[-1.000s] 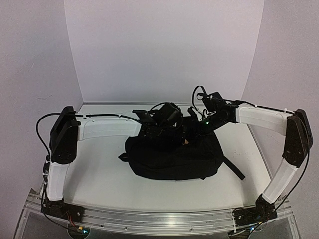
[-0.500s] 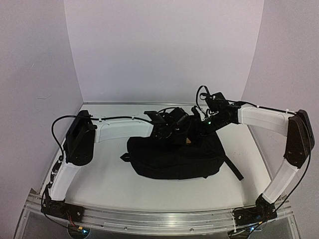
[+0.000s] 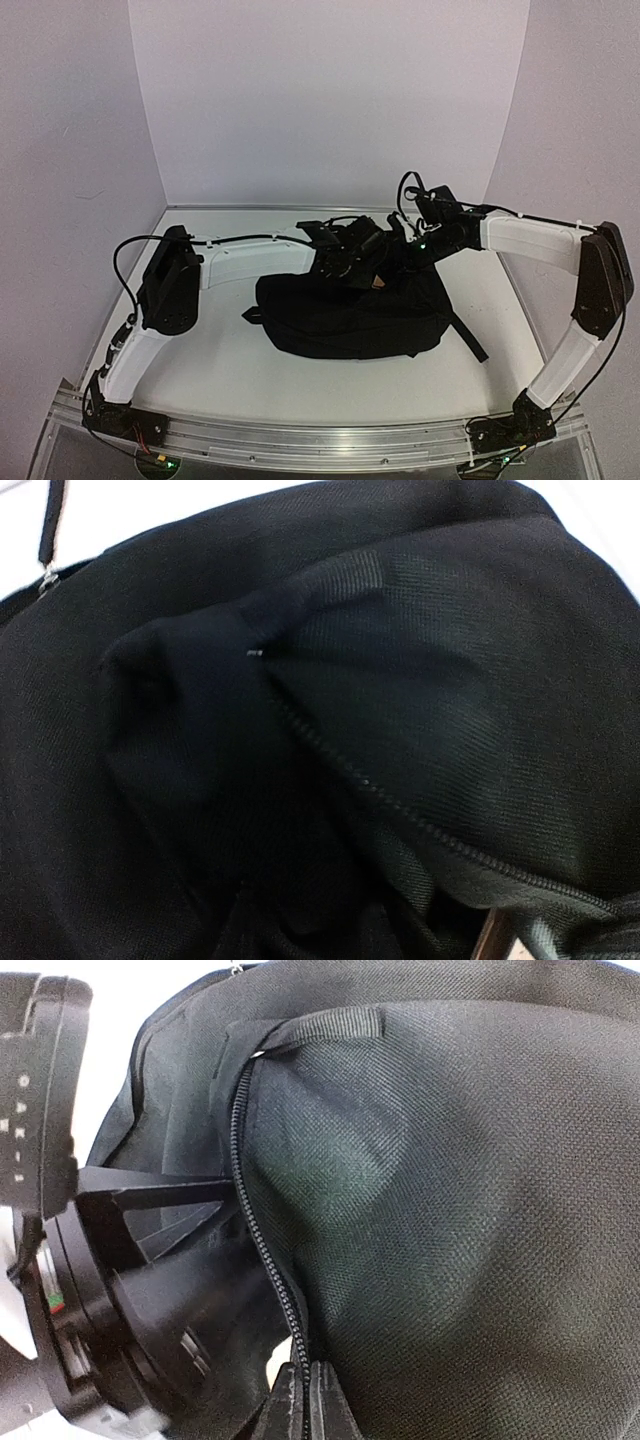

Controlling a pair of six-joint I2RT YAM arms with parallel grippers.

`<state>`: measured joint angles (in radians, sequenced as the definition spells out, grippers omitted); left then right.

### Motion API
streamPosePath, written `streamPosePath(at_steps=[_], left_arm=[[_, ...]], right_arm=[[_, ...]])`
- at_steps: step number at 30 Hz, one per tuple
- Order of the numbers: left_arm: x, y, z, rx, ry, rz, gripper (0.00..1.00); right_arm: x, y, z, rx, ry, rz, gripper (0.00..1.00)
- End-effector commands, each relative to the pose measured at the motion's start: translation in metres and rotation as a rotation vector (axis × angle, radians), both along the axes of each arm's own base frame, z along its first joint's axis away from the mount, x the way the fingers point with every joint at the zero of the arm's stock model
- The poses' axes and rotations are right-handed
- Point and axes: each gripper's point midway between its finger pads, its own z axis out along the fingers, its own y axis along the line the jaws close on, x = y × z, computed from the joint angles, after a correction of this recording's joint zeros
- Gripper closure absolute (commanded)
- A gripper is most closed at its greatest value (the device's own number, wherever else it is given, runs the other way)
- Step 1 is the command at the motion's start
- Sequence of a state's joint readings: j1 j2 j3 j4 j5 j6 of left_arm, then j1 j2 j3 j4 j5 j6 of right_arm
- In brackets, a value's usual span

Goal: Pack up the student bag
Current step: Adjust the student bag at the center of the board.

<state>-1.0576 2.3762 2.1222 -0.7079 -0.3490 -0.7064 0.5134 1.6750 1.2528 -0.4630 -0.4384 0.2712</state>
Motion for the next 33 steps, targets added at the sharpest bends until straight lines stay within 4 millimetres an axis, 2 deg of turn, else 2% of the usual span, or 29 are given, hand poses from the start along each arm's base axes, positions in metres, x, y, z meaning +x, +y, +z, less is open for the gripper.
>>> streamPosePath(at_steps=[1,2,5,9,13,18,24,26,29,31,33], left_arm=[[-0.016,0.009,0.002,-0.063,0.072,-0.071,0.80],[-0.017,0.007,0.012,-0.094,0.058,-0.091,0.87],[-0.019,0.001,0.067,-0.205,-0.004,-0.150,0.98],[-0.026,0.001,0.117,-0.291,-0.085,-0.236,1.00],[-0.030,0.010,0.145,-0.324,-0.114,-0.300,1.00],[-0.039,0.020,0.178,-0.450,-0.126,-0.398,1.00],[-0.038,0.035,0.188,-0.514,-0.109,-0.459,1.00],[-0.030,0.040,0.188,-0.533,-0.104,-0.453,1.00],[-0.018,0.045,0.185,-0.541,-0.095,-0.446,1.00],[-0.011,0.046,0.187,-0.541,-0.104,-0.446,1.00],[-0.004,0.044,0.187,-0.539,-0.106,-0.451,1.00]], right_arm=[[-0.002,0.000,0.027,0.074,-0.053,0.015,1.00],[-0.003,0.002,0.032,0.098,-0.059,0.023,1.00],[-0.005,0.009,0.044,0.139,-0.072,0.047,1.00],[-0.008,0.020,0.059,0.201,-0.067,0.086,1.00],[-0.014,0.033,0.068,0.237,-0.074,0.120,1.00],[-0.021,0.056,0.055,0.225,-0.038,0.160,1.00],[-0.019,0.077,0.051,0.237,-0.015,0.195,1.00],[-0.030,0.086,0.041,0.229,0.010,0.230,1.00],[-0.062,0.102,0.024,0.225,0.064,0.323,1.00],[-0.076,0.110,0.024,0.236,0.076,0.364,1.00],[-0.079,0.116,0.033,0.255,0.071,0.378,1.00]])
